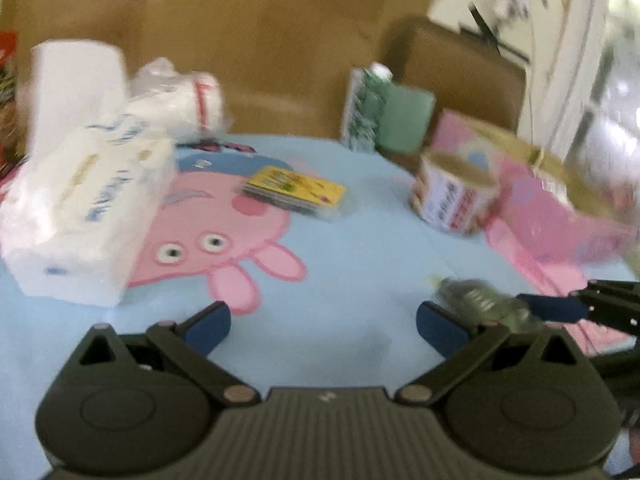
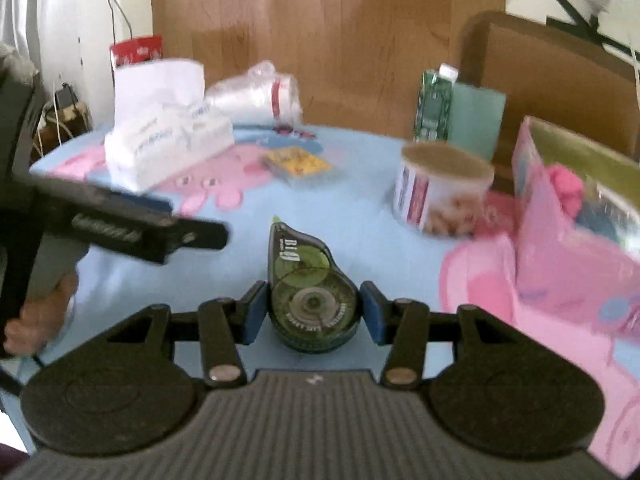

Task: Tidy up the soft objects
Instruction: 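Carry the correction tape over the tin with the right gripper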

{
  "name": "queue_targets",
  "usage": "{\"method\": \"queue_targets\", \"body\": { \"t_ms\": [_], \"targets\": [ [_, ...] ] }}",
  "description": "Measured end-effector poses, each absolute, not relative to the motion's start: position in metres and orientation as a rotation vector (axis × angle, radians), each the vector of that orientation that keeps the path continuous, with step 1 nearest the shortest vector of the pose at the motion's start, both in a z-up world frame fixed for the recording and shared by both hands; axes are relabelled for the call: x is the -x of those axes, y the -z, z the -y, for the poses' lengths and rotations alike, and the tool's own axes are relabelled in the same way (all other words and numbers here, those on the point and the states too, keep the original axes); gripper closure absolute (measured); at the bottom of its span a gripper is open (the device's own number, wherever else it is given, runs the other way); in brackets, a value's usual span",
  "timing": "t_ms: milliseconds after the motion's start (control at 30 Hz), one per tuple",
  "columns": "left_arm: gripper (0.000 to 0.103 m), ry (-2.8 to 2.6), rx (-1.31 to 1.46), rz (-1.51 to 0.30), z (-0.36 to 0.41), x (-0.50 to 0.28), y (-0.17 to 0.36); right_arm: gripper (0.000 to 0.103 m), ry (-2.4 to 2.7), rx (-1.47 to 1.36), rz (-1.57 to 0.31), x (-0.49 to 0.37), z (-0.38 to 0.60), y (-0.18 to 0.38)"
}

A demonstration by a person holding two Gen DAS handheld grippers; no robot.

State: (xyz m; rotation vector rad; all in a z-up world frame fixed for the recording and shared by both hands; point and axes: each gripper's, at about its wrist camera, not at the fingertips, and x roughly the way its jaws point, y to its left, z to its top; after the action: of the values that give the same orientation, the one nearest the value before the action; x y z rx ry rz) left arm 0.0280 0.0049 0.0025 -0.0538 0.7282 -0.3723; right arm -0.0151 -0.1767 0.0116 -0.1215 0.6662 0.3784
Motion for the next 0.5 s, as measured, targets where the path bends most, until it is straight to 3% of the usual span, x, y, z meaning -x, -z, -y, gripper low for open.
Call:
{"method": "queue_targets", "body": {
  "t_ms": [133,300,400,433,500],
  "targets": [
    [0.0,0.401,0.025,-0.791,0.018,-0.027,-0.008,0.043,-0.388,0.132,-0.647,0.026,0.182,-0.004],
    [0.003,0.471,0.156,-0.85,0.024,-0.022,-0.016,0.043,-0.404,0.104,-0.623,0.031,0.192,0.001],
    [0.018,0.537,0.259,-0.904,0.028,-0.024,-0.017,0.051,-0.424,0.085,-0.602,0.034,0.198,0.003],
    [0.029,0.552,0.274,-0.934,0.033,-0.027,-0.015,0.051,-0.43,0.079,-0.595,0.035,0.2,0.004],
    [0.042,0.547,0.26,-0.938,0.046,-0.028,-0.016,0.052,-0.443,0.044,-0.584,0.035,0.206,0.004]
  ]
}}
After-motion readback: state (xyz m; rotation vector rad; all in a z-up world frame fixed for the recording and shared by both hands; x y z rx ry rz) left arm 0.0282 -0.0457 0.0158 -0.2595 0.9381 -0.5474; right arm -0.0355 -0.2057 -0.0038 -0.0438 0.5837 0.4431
